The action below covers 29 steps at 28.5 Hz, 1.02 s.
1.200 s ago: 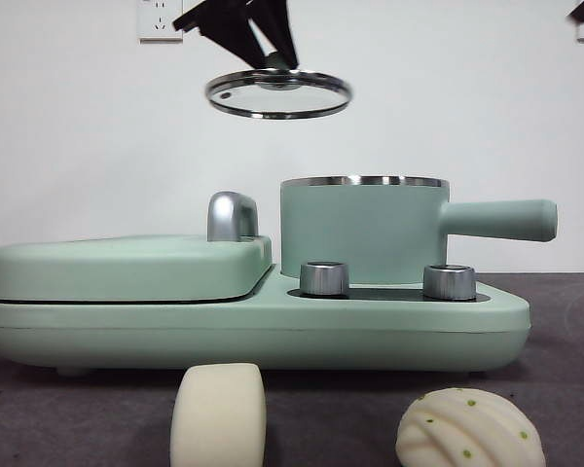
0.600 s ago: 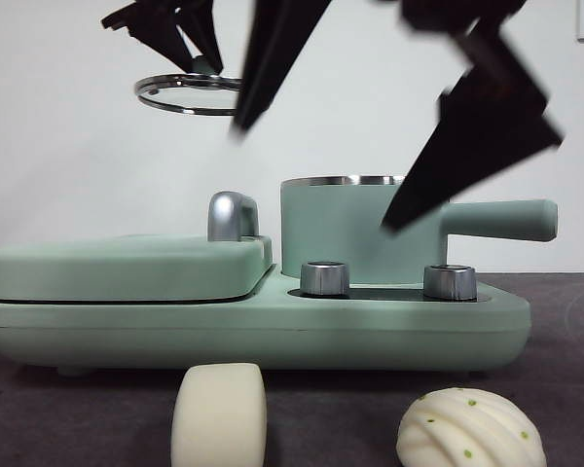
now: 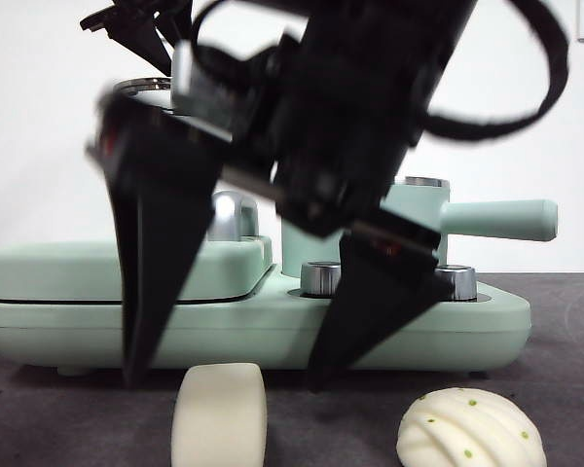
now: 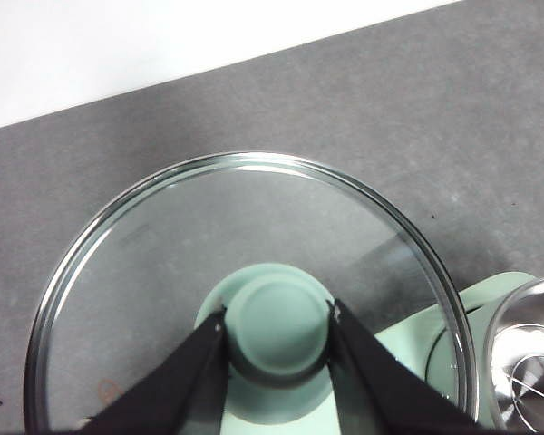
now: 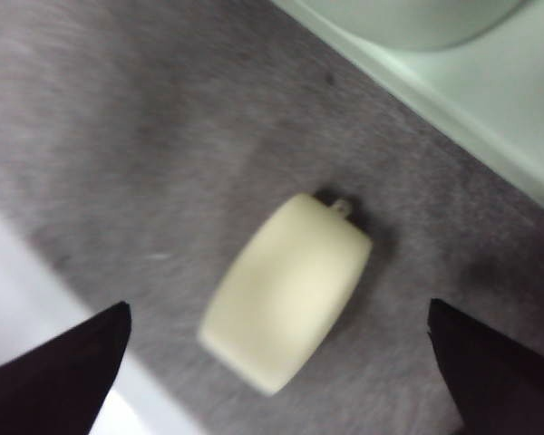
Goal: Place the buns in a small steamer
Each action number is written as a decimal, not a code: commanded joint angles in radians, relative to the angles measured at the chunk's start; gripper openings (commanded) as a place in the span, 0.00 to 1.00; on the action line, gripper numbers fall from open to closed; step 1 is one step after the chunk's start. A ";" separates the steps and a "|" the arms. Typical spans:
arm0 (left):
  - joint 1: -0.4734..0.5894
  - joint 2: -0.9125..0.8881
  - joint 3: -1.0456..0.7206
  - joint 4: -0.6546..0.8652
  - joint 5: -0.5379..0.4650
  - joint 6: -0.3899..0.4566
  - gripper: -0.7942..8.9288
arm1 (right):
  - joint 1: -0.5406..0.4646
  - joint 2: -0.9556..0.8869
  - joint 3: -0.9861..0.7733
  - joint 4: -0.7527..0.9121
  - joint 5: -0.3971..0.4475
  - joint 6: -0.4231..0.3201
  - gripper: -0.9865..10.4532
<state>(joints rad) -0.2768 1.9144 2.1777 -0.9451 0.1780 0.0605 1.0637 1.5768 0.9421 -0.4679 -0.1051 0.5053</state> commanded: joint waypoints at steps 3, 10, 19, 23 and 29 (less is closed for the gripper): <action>-0.002 -0.011 0.042 0.026 0.001 0.011 0.10 | 0.014 0.052 0.022 0.054 0.006 -0.017 0.41; -0.002 -0.011 0.042 0.026 0.001 0.014 0.10 | 0.014 0.060 0.022 0.051 0.001 -0.019 0.25; 0.001 -0.011 0.042 0.025 0.001 0.014 0.10 | 0.012 0.057 0.043 0.031 -0.006 -0.019 0.20; 0.002 -0.011 0.042 0.025 0.001 0.014 0.10 | 0.006 0.055 0.127 -0.077 -0.011 -0.034 0.19; 0.002 -0.011 0.042 0.025 0.001 0.014 0.10 | -0.021 0.055 0.344 -0.314 -0.010 -0.113 0.18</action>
<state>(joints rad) -0.2749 1.9144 2.1777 -0.9455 0.1780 0.0635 1.0351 1.6165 1.2533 -0.7704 -0.1127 0.4274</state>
